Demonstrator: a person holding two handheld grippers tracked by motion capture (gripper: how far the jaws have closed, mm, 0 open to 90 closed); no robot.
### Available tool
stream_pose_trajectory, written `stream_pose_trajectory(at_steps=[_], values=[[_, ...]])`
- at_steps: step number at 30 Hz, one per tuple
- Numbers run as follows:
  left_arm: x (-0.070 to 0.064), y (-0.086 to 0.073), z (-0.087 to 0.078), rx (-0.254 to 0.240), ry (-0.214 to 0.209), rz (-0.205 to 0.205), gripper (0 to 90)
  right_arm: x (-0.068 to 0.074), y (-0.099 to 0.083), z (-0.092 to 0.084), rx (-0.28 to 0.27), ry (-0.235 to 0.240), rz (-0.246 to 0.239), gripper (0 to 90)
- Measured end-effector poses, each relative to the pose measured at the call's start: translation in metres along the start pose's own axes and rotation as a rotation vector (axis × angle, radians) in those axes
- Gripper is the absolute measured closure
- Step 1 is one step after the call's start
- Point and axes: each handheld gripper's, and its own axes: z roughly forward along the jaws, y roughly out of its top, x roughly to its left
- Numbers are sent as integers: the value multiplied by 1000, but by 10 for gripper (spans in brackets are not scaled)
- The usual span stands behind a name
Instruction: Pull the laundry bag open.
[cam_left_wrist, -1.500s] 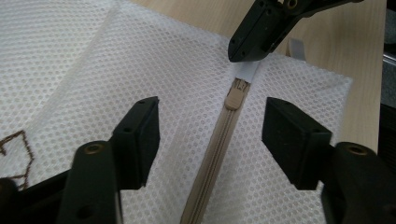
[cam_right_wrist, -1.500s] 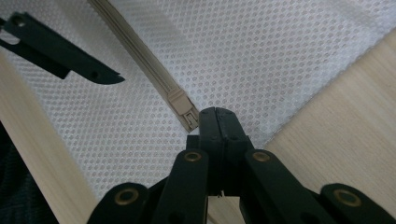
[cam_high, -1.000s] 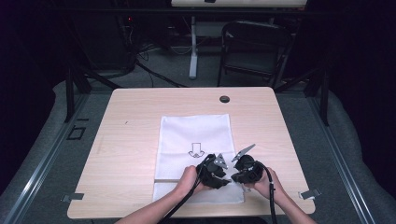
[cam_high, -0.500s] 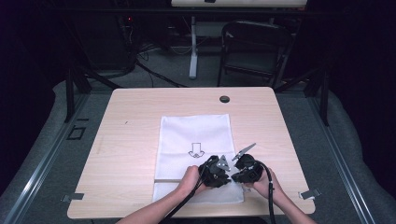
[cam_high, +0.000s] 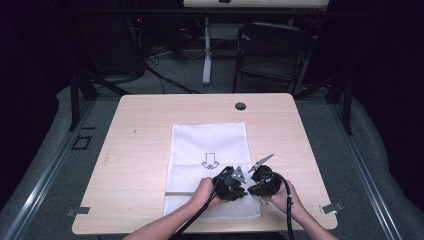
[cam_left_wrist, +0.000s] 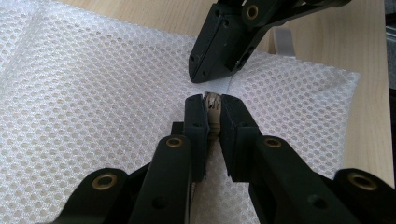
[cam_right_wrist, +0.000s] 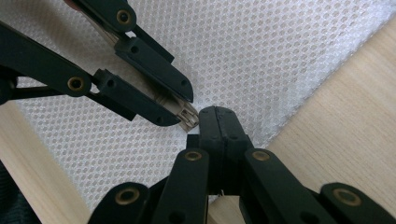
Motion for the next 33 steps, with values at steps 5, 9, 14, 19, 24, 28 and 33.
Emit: stream_pose_trajectory(at_steps=[5, 9, 14, 19, 24, 28, 33], values=[[0, 0, 0, 4, 3, 5, 816, -1, 0, 0, 5, 0, -1, 900], [1, 0, 0, -2, -4, 0, 818, 1, -1, 1, -7, -9, 7, 900], [1, 0, -1, 4, -8, -2, 817, 0, 0, 0, 3, 1, 1, 900], [6, -5, -8, 4, -15, -17, 817, -1, 0, -1, 14, -3, -4, 900], [6, -6, -9, 10, -14, -17, 816, 0, 0, 1, 1, 5, 9, 900], [7, -6, -10, 14, -19, -18, 817, 0, 0, 0, 2, 5, 5, 900], [8, -6, -10, 18, -22, -23, 817, -1, 1, 0, 16, -6, -13, 900]])
